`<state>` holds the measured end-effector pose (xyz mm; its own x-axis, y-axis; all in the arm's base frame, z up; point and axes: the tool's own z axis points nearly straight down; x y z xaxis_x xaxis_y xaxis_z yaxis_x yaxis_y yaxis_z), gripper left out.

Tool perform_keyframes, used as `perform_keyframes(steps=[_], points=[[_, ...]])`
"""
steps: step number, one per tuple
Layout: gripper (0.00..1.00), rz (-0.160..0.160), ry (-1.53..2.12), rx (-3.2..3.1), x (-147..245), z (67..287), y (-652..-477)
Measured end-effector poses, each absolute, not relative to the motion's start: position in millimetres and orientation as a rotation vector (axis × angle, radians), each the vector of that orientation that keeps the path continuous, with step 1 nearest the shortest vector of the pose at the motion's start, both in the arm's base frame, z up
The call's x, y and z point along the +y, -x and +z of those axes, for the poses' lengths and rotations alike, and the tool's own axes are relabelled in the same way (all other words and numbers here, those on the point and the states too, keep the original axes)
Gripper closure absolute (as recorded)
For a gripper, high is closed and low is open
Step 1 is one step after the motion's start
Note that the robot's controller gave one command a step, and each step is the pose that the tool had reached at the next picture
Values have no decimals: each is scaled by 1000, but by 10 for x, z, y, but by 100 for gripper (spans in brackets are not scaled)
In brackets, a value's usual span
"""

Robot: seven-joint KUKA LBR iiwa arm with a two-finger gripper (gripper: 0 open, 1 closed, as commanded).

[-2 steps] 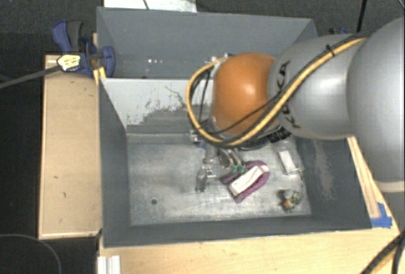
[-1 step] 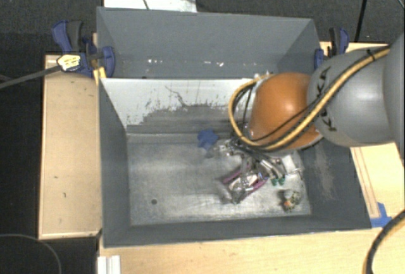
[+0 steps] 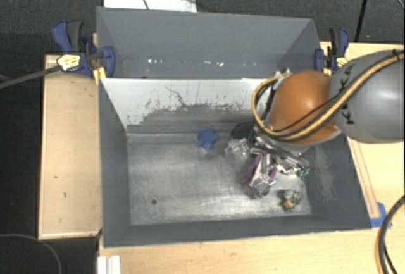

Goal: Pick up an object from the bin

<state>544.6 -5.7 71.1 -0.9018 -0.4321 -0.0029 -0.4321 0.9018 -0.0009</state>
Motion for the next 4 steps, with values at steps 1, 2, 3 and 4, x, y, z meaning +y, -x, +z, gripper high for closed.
perform_keyframes(steps=[1, 2, 3, 4], points=[[0, 0, 622, 3080, -781, 825, -5633], [0, 6, 628, 3075, -1249, 748, -5878], [0, -6, 602, 3072, -1260, 1638, -5939], [0, 11, 251, 3130, -1422, 722, -5796]])
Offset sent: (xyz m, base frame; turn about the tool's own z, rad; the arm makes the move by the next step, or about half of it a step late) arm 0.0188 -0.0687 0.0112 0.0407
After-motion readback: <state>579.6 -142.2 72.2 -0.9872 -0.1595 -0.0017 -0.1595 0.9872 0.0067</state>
